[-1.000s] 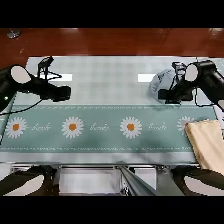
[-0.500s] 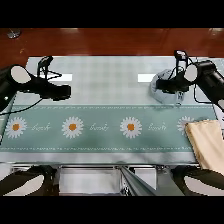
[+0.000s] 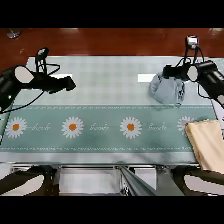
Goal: Fold the shirts.
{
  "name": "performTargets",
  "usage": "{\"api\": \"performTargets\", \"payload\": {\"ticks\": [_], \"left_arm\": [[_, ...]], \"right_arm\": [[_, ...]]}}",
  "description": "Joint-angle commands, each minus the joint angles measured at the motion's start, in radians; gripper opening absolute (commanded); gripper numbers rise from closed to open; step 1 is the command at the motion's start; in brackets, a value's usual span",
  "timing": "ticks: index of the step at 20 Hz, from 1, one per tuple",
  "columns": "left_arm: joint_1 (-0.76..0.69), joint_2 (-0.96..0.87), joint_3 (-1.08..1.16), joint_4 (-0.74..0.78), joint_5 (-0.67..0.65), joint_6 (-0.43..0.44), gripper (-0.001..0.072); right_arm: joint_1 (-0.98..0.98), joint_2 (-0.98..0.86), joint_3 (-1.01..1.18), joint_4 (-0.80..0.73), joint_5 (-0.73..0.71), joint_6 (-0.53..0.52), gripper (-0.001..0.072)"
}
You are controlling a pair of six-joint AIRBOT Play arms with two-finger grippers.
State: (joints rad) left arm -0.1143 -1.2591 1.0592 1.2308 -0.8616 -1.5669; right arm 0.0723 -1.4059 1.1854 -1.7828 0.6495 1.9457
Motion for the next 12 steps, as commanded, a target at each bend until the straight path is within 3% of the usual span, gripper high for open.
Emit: {"api": "performTargets", "payload": {"ticks": [1,5,8,9,10,11,12], "left_arm": [[0.002,-0.036,0.0,0.002,0.073,0.003,0.0705],[0.002,-0.075,0.0,0.005,0.076,0.003,0.0706],[0.002,-0.08,0.0,0.005,0.076,0.002,0.0706],[0.002,-0.08,0.0,0.004,0.071,0.002,0.0705],[0.002,-0.08,0.009,0.005,0.041,0.002,0.0704],[0.004,-0.08,0.031,0.004,-0.009,0.002,0.0704],[0.005,-0.077,0.065,0.005,-0.073,0.003,0.0704]], "right_arm": [[-0.101,-0.087,0.045,-0.014,-0.019,0.024,0.0635],[-0.165,-0.222,0.14,0.078,0.184,-0.018,0.0634],[-0.159,-0.284,0.17,0.256,0.312,-0.191,0.0611],[-0.156,-0.295,0.17,0.352,0.343,-0.254,0.0537],[-0.156,-0.299,0.17,0.449,0.375,-0.318,0.0254],[-0.156,-0.296,0.173,0.542,0.409,-0.384,0.0024],[-0.158,-0.285,0.187,0.596,0.448,-0.422,0.0024]]}}
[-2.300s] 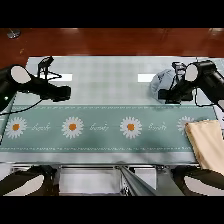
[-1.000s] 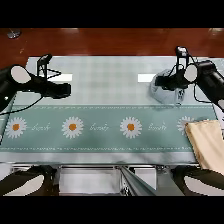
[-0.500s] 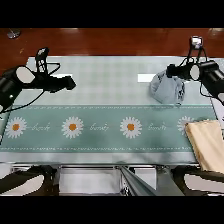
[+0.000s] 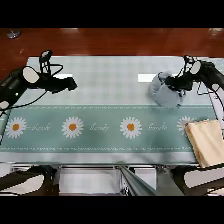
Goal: Fold the shirts.
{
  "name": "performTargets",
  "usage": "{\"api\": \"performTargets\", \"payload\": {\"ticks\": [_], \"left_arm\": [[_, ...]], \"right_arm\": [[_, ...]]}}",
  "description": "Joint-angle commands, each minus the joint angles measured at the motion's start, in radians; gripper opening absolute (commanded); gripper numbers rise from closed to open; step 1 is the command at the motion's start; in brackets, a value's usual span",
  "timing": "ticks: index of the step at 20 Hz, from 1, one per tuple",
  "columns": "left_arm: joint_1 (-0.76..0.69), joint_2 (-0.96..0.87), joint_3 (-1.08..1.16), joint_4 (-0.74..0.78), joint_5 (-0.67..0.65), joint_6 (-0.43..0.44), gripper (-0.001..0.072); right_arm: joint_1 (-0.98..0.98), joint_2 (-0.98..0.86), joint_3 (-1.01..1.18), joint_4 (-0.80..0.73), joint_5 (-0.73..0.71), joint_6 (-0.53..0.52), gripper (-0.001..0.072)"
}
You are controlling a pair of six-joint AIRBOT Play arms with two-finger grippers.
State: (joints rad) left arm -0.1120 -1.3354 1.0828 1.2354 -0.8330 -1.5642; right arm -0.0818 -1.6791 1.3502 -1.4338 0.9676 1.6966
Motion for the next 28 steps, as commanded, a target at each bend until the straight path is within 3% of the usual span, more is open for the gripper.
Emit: {"api": "performTargets", "payload": {"ticks": [1,4,6,10,16,22,25,28], "left_arm": [[0.009,0.006,0.082,0.0,-0.164,0.016,0.0704],[0.059,0.073,0.196,0.008,-0.297,0.087,0.0704],[0.095,0.18,0.193,0.006,-0.307,0.105,0.0704],[0.099,0.45,0.029,-0.018,-0.314,0.105,0.0704],[0.099,0.815,-0.21,-0.095,-0.338,0.1,0.0704],[0.099,0.843,-0.228,-0.096,-0.333,0.059,0.0704],[0.099,0.815,-0.228,-0.096,-0.323,0.056,0.0704],[0.099,0.785,-0.228,-0.096,-0.323,0.041,0.0704]], "right_arm": [[-0.003,0.009,0.05,0.256,0.171,-0.185,0.0024],[-0.003,0.163,0.152,0.244,0.19,-0.18,0.0024],[-0.003,0.286,0.225,0.246,0.163,-0.158,0.0024],[0.006,0.473,0.405,0.242,0.148,-0.119,0.0024],[0.15,0.602,0.657,0.158,0.204,-0.139,0.0023],[0.461,0.622,0.592,0.081,0.44,-0.135,0.0023],[0.652,0.605,0.398,0.01,0.385,-0.049,0.0024],[0.795,0.549,0.156,0.003,0.17,0.053,0.0024]]}}
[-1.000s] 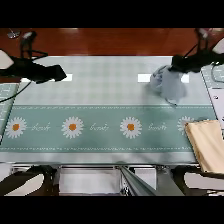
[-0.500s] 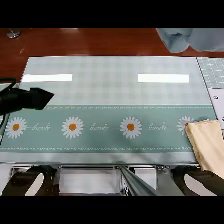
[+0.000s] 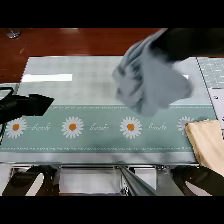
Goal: Fold the shirts.
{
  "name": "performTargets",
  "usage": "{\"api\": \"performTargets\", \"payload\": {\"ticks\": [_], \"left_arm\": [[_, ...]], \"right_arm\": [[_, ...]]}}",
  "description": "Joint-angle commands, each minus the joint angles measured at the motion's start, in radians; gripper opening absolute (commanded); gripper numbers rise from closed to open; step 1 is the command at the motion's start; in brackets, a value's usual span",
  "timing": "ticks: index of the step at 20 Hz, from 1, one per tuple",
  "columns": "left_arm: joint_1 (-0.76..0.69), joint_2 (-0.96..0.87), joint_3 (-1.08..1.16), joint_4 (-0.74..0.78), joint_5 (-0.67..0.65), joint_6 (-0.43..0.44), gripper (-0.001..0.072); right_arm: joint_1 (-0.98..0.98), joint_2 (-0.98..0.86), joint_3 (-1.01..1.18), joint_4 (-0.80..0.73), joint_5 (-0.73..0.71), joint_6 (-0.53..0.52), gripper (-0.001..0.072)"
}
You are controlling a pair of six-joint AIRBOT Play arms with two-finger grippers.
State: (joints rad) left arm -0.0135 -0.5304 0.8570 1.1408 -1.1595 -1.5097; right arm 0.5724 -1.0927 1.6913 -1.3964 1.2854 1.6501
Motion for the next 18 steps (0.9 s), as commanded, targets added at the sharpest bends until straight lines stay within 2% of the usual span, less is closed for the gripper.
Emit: {"api": "performTargets", "payload": {"ticks": [1,3,6,7,8,9,10,12,14,17,18], "left_arm": [[0.001,-0.029,-0.002,-0.001,0.004,-0.014,0.0704],[0.001,-0.048,-0.002,-0.001,0.007,-0.013,0.0704],[0.001,-0.091,-0.002,-0.001,0.006,-0.014,0.0704],[0.001,-0.108,-0.002,-0.001,0.006,-0.014,0.0704],[0.001,-0.128,-0.002,-0.001,0.006,-0.014,0.0704],[0.001,-0.147,-0.002,-0.001,0.006,-0.014,0.0704],[0.001,-0.165,-0.002,0.0,0.006,-0.013,0.0704],[0.001,-0.203,-0.002,0.003,0.005,-0.013,0.0704],[0.001,-0.234,-0.002,0.003,-0.041,-0.007,0.0704],[0.0,-0.286,-0.029,-0.05,-0.095,0.01,0.0704],[-0.005,-0.302,-0.065,-0.135,-0.105,0.065,0.0704]], "right_arm": [[0.169,-0.075,-0.245,-0.034,-0.217,0.138,0.0024],[0.198,-0.191,-0.301,-0.013,-0.301,0.204,0.0024],[0.197,-0.38,-0.302,0.197,-0.389,0.202,0.0025],[0.197,-0.42,-0.301,0.265,-0.414,0.188,0.0066],[0.195,-0.451,-0.301,0.35,-0.43,0.146,0.0305],[0.182,-0.463,-0.299,0.438,-0.428,0.074,0.0581],[0.153,-0.46,-0.29,0.506,-0.401,0.008,0.0633],[0.051,-0.423,-0.243,0.549,-0.292,-0.029,0.0632],[-0.089,-0.326,-0.226,0.521,-0.215,-0.05,0.0632],[-0.322,-0.135,-0.254,0.229,-0.087,0.016,0.0632],[-0.395,-0.075,-0.293,0.137,-0.06,0.045,0.0632]]}}
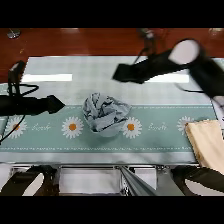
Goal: Fold the shirts.
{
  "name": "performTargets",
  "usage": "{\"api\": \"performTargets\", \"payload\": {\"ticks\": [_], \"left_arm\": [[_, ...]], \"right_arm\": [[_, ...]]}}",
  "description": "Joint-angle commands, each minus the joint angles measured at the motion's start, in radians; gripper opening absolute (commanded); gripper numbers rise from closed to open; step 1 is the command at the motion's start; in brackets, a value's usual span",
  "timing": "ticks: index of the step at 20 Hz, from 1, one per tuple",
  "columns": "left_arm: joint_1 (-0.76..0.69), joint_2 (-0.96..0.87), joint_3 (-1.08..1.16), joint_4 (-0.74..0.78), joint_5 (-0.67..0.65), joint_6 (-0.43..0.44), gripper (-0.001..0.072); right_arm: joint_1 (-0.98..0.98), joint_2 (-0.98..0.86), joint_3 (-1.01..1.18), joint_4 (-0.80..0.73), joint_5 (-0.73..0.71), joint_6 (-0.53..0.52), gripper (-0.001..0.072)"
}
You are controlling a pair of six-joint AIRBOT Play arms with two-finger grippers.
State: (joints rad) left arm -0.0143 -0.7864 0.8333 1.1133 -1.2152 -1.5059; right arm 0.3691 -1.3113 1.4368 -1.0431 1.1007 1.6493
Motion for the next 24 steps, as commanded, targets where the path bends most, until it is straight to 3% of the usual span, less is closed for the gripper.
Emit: {"api": "performTargets", "payload": {"ticks": [1,4,8,11,13,14,15,16,18,24], "left_arm": [[-0.021,-0.058,-0.088,-0.179,-0.049,0.101,0.0704],[-0.156,-0.099,-0.271,-0.271,0.124,0.118,0.0704],[-0.401,-0.222,-0.362,-0.349,0.446,0.118,0.0704],[-0.489,-0.304,-0.334,-0.446,0.552,0.118,0.0704],[-0.507,-0.362,-0.305,-0.467,0.553,0.119,0.07],[-0.504,-0.388,-0.287,-0.467,0.533,0.13,0.0634],[-0.496,-0.404,-0.27,-0.467,0.507,0.161,0.0226],[-0.476,-0.409,-0.248,-0.468,0.481,0.191,0.0026],[-0.414,-0.405,-0.202,-0.467,0.412,0.24,0.0019],[-0.159,-0.366,-0.085,-0.467,0.196,0.325,0.0019]], "right_arm": [[-0.263,0.2,-0.094,-0.278,0.143,0.06,0.0632],[-0.448,0.362,-0.367,-0.282,0.127,0.063,0.063],[-0.483,0.466,-0.698,-0.138,0.031,0.035,0.0629],[-0.417,0.467,-0.812,-0.04,-0.036,0.017,0.0628],[-0.346,0.464,-0.843,-0.021,-0.109,0.034,0.0628],[-0.311,0.451,-0.843,-0.014,-0.138,0.049,0.0628],[-0.276,0.425,-0.843,0.016,-0.167,0.055,0.0628],[-0.251,0.392,-0.843,0.075,-0.178,0.073,0.0628],[-0.191,0.322,-0.84,0.202,-0.233,0.025,0.0628],[-0.09,0.071,-0.737,0.305,-0.298,-0.013,0.0619]]}}
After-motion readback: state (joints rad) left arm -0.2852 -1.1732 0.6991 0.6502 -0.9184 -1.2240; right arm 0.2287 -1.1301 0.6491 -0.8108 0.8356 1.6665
